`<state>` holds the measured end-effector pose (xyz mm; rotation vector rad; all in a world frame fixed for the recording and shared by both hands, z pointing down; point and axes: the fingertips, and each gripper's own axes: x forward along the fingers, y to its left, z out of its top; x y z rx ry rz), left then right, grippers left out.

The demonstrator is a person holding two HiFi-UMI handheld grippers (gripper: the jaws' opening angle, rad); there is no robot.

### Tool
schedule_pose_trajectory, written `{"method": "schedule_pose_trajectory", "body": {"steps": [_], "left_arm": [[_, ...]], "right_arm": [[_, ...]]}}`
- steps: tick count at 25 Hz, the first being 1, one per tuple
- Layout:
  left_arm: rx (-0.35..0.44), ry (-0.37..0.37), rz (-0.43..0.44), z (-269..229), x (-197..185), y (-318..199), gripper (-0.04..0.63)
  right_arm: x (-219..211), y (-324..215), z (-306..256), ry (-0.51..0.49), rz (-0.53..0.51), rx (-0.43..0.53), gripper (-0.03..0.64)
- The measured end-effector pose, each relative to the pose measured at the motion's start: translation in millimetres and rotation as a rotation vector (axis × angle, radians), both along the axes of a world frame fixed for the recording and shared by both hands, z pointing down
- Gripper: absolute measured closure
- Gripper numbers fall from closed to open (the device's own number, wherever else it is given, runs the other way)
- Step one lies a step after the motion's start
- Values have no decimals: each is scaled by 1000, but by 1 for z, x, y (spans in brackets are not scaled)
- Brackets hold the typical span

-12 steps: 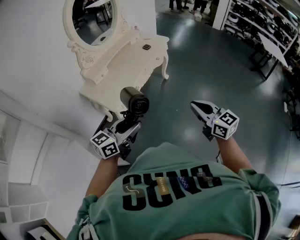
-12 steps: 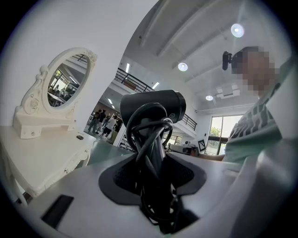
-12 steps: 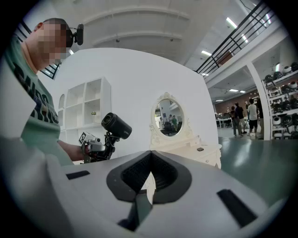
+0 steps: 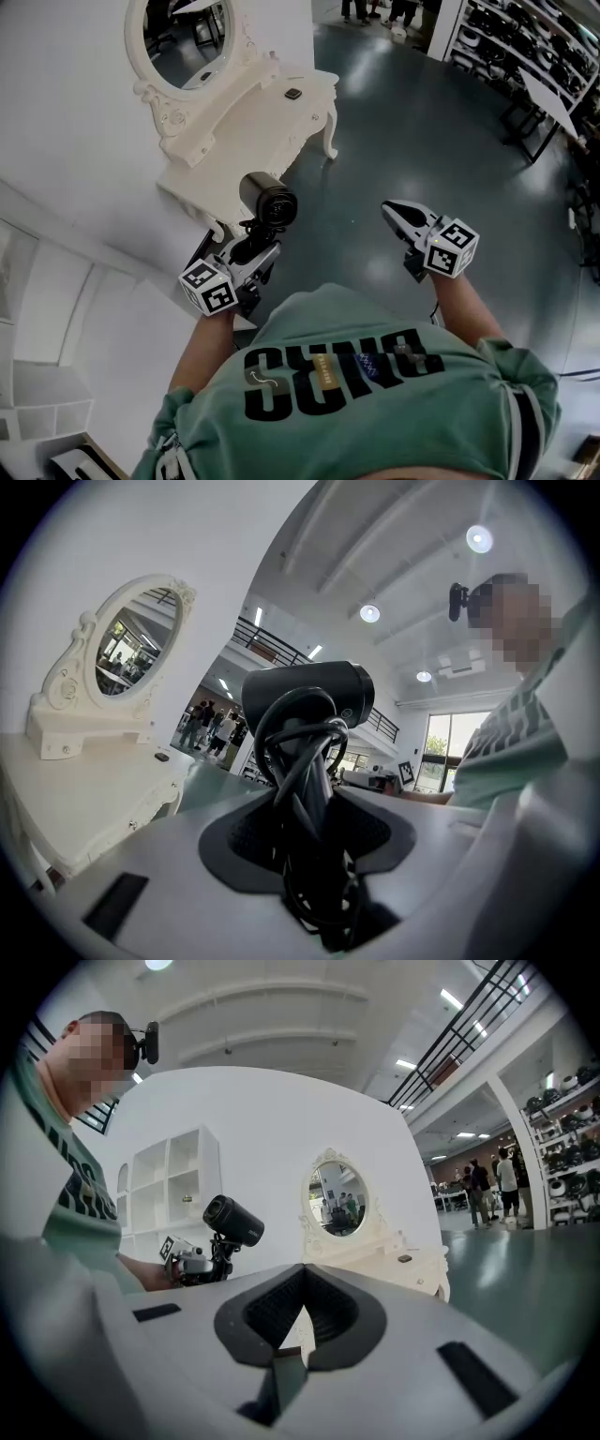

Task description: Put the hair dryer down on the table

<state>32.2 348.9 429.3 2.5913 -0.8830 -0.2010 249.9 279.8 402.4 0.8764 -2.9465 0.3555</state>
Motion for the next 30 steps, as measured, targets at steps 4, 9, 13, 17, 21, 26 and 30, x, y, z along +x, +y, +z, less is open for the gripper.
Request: {"method": "schedule_pose_trajectory", "body": {"steps": [4, 9, 13, 17, 21, 26, 30], "left_arm": [[-2, -3, -9, -5, 10, -4, 419], [9, -5, -22, -13, 43, -12, 420], [19, 15, -28, -13, 74, -20, 419], [14, 48, -31, -9, 99, -32, 419], [-4, 60, -33, -5, 115, -44, 420], [-23, 52, -25, 3, 113, -68, 420], [-30, 68, -12, 9, 99, -100, 419]], "right_arm": [[10, -1, -7, 0, -10, -4, 623], [42, -8, -13, 1, -31, 8, 623], [73, -12, -12, 12, -35, 6, 623], [99, -19, -4, 25, -38, -4, 623], [118, -28, 5, 21, -36, -13, 623], [117, -47, 14, 23, -31, -33, 623], [102, -74, 21, 35, -21, -43, 623]]}}
